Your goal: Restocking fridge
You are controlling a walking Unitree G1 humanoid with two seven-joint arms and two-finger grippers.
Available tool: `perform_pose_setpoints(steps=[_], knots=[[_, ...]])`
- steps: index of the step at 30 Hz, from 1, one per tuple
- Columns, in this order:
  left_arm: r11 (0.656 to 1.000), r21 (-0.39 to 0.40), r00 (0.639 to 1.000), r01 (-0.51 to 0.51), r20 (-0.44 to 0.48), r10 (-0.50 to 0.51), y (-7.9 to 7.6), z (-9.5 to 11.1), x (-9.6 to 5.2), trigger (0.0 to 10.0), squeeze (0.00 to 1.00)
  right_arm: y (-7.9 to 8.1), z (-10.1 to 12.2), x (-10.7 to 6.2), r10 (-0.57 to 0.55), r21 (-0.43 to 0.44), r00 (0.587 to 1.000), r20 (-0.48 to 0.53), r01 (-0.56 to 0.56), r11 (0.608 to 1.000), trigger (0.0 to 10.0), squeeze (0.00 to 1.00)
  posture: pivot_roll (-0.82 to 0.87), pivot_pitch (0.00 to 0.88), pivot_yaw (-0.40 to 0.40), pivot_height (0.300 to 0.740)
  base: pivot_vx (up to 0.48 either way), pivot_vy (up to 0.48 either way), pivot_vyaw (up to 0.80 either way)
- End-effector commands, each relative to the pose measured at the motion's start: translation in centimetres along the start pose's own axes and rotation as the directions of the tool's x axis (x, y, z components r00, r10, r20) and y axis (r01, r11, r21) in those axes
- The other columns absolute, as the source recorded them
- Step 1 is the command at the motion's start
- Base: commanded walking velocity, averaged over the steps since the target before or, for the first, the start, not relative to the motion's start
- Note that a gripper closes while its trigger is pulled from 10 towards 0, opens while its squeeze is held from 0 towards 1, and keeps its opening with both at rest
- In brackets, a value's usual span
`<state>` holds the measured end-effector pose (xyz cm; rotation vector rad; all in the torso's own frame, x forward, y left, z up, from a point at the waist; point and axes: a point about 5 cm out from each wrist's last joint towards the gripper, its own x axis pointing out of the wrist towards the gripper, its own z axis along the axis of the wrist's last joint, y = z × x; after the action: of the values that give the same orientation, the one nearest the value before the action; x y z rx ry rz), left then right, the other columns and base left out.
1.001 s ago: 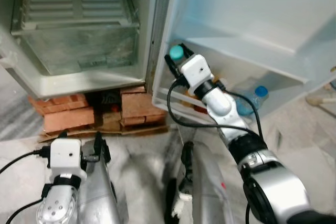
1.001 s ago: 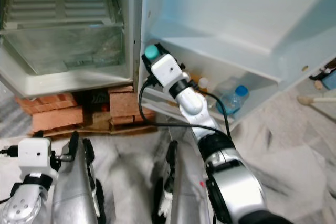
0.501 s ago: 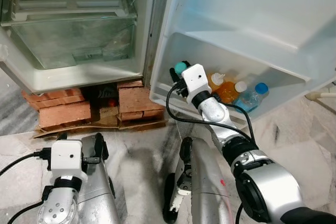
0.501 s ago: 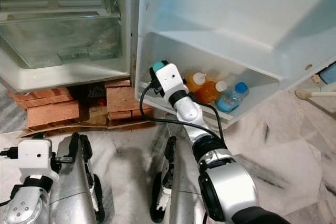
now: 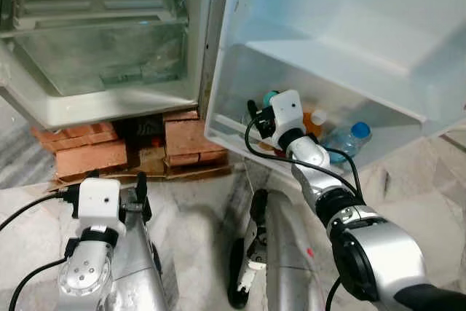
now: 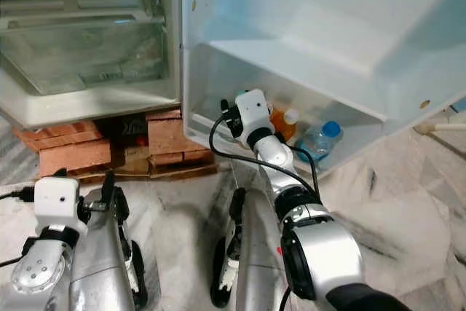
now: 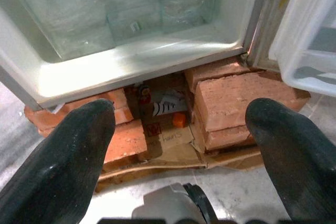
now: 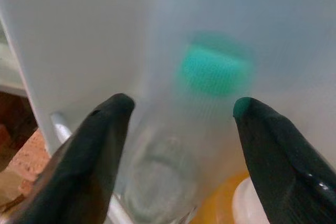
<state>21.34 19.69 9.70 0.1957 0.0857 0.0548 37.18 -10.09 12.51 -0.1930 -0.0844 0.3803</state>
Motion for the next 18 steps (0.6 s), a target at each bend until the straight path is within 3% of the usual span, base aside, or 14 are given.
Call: perform_pose_setpoints(steps=[1, 11, 15, 18], knots=[[1.000, 0.002, 1.000, 0.001, -0.028, -0.001, 0.0, -0.7, -0.2, 10.0, 0.00, -1.0, 0.1, -0.3, -0.018, 0.020, 1.000, 0.019, 0.018, 1.000, 10.0, 1.00, 0.14, 0.238, -0.180, 0.520, 0.000, 0.000, 0.00], [1.000, 0.014, 1.000, 0.017, -0.013, -0.017, 0.2, -1.1, 2.7, 10.0, 0.00, -2.1, 1.2, -0.7, 0.016, 0.077, 0.992, 0.122, -0.025, 0.997, 10.0, 1.00, 0.12, 0.081, -0.127, 0.520, 0.000, 0.000, 0.00], [0.999, 0.023, 0.999, 0.032, -0.022, -0.031, 0.3, -1.8, 3.4, 10.0, 0.00, -1.7, 0.5, -2.3, 0.043, 0.104, 0.984, 0.173, -0.061, 0.993, 10.0, 1.00, 0.10, 0.007, -0.104, 0.520, 0.000, 0.000, 0.00], [0.999, 0.006, 0.999, 0.034, -0.017, -0.034, 0.3, -1.8, 3.5, 10.0, 0.00, -1.4, -0.2, -3.8, 0.027, 0.125, 0.983, 0.182, -0.051, 0.991, 10.0, 1.00, 0.10, 0.000, -0.095, 0.520, 0.000, 0.000, 0.00]])
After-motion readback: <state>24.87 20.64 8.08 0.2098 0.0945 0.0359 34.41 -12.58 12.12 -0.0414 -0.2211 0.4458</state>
